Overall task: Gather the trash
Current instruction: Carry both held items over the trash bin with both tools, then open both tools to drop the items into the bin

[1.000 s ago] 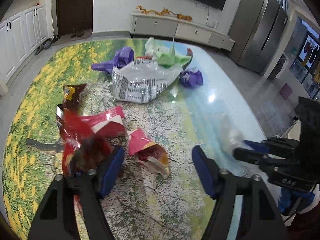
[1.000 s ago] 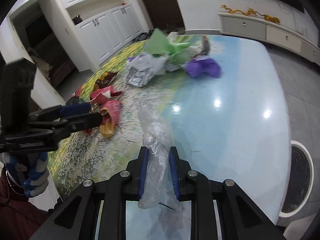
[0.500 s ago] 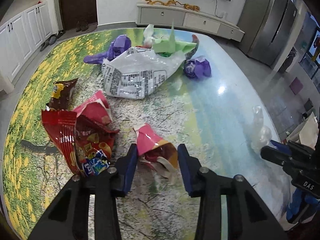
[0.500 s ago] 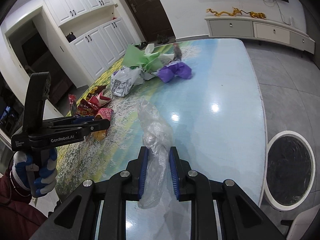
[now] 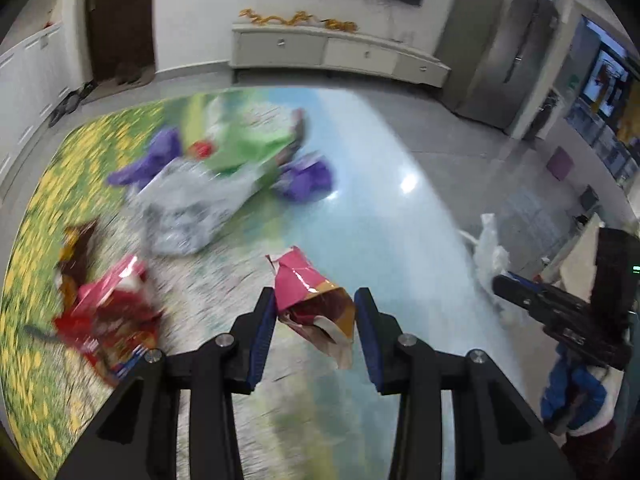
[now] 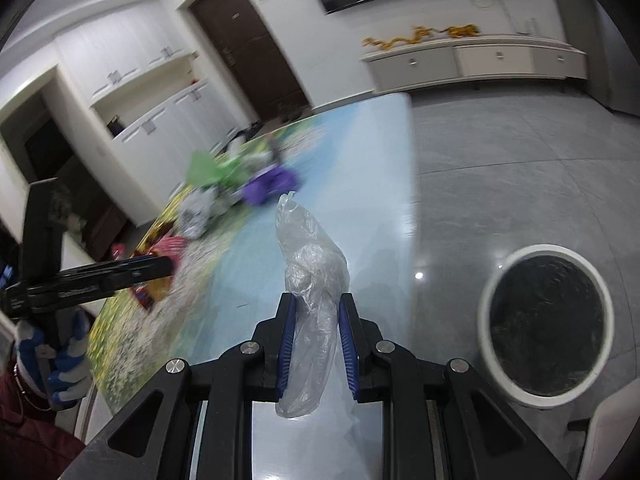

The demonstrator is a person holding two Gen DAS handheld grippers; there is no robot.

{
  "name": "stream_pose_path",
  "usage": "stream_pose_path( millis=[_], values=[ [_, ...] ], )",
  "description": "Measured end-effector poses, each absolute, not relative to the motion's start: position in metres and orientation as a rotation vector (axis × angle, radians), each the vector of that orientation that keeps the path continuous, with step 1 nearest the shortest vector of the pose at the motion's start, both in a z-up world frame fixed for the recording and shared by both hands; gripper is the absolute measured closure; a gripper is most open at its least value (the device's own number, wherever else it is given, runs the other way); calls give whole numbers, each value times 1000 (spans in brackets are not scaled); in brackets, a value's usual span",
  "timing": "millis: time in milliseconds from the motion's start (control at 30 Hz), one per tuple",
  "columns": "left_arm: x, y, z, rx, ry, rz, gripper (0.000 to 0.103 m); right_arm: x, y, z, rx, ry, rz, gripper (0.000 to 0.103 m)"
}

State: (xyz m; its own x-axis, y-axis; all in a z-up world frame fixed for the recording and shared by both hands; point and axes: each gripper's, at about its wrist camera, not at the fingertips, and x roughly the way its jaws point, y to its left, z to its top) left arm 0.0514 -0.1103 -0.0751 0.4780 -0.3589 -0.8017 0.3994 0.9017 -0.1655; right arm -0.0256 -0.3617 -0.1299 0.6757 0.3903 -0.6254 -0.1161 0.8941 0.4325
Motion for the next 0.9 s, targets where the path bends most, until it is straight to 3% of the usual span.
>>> stream_pose_path(
  millis=[300,767,800,900],
  values=[
    [63,-228,-54,129,948,-719,65,-37,-453,-150,453,803,23,82],
    [96,-388,-88,205,1015,-892,61,-20,-519,-192,501,868,-181,80],
    [99,-393,-90,200,1024,-900,57,-17,-522,-194,502,874,-192,79],
    [106,-400,-95,175,1040,-912,40,-20,-531,-199,507,882,-241,55]
  ],
)
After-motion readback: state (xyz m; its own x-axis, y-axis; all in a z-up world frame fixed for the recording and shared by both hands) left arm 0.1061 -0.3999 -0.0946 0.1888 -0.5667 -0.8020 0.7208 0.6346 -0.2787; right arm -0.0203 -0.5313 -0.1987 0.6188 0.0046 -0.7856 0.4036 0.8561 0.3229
